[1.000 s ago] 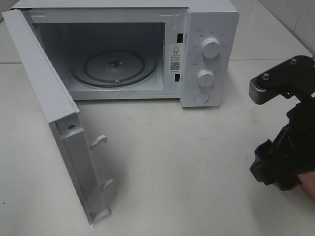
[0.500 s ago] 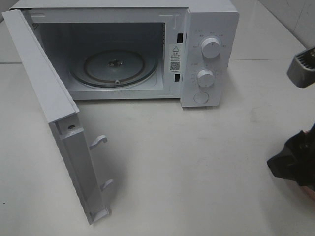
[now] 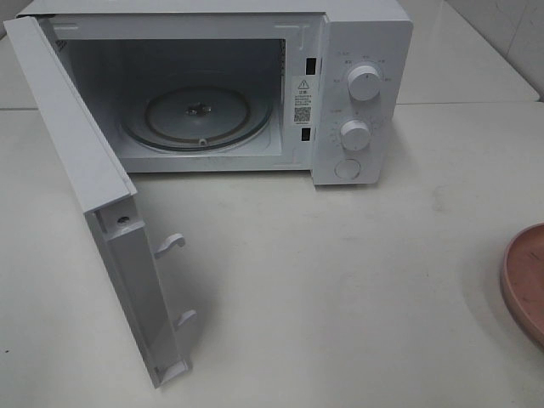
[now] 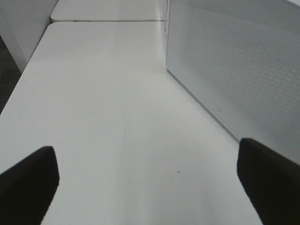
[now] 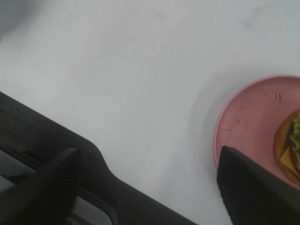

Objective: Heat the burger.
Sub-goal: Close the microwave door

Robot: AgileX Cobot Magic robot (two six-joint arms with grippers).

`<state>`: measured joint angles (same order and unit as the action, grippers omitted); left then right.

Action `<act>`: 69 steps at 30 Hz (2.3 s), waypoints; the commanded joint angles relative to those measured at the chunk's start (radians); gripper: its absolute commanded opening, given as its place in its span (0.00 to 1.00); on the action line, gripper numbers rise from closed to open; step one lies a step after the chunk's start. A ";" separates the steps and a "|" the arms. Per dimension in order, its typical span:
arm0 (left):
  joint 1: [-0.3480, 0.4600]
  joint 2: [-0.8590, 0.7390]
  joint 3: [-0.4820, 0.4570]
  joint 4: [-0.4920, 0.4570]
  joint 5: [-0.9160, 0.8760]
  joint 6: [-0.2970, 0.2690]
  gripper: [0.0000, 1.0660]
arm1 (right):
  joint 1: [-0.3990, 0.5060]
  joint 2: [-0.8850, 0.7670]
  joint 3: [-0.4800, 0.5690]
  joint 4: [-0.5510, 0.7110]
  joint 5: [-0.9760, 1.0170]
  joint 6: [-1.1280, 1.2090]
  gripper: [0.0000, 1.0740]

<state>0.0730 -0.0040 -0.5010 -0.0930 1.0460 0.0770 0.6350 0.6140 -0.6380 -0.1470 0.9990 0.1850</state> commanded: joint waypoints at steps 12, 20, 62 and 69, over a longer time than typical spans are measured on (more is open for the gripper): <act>0.001 -0.021 0.004 0.001 -0.007 -0.007 0.92 | -0.341 -0.350 0.108 0.010 0.009 -0.037 0.71; 0.001 -0.021 0.004 0.001 -0.007 -0.007 0.92 | -0.456 -0.455 0.120 0.028 0.032 -0.054 0.71; 0.001 -0.021 0.004 0.001 -0.007 -0.007 0.92 | -0.568 -0.646 0.128 0.028 0.041 -0.049 0.71; 0.001 -0.021 0.004 0.001 -0.007 -0.007 0.92 | -0.568 -0.646 0.128 0.028 0.041 -0.049 0.71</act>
<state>0.0730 -0.0040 -0.5010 -0.0930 1.0460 0.0770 0.0720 -0.0050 -0.5090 -0.1220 1.0450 0.1480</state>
